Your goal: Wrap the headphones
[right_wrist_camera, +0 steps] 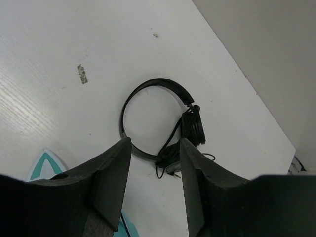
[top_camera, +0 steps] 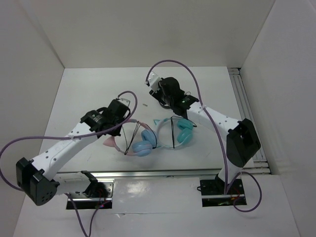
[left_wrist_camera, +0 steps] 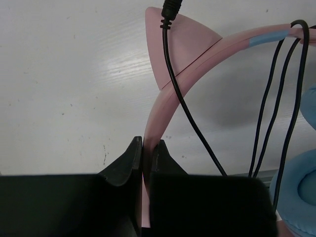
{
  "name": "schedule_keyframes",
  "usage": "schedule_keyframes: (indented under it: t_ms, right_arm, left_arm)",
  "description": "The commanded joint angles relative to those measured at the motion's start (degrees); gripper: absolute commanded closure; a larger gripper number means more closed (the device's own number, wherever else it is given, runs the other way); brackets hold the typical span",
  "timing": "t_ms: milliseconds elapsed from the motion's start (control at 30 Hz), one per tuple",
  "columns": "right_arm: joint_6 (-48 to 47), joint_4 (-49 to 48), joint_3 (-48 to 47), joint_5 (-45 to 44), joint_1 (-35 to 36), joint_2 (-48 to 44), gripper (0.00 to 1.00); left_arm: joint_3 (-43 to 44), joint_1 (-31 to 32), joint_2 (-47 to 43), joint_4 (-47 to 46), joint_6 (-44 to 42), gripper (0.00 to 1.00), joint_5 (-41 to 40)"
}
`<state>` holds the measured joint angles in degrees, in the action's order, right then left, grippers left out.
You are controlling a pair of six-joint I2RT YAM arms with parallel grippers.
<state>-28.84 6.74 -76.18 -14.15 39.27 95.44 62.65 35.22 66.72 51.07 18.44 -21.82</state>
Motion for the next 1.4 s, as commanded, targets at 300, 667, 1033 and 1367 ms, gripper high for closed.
schedule_keyframes:
  t_ms: [300,667,1033,1367]
  right_arm:
    - [6.51,-3.75,-0.19,4.38,-2.78,-0.6,0.47]
    - [15.83,-3.84,0.33,23.56,-7.88,-2.88,0.35]
    - [17.58,-3.84,1.39,24.17,-7.89,-4.56,0.26]
    - [21.28,-4.28,0.6,16.98,-8.5,-6.05,0.17]
  left_arm:
    - [8.27,0.99,10.0,3.78,4.68,1.0,-5.33]
    - [17.41,2.75,17.13,9.75,4.68,1.0,-13.84]
    - [26.2,2.21,21.35,10.39,1.98,1.0,-15.26]
    - [22.96,-4.19,20.83,2.39,1.26,1.0,-4.38]
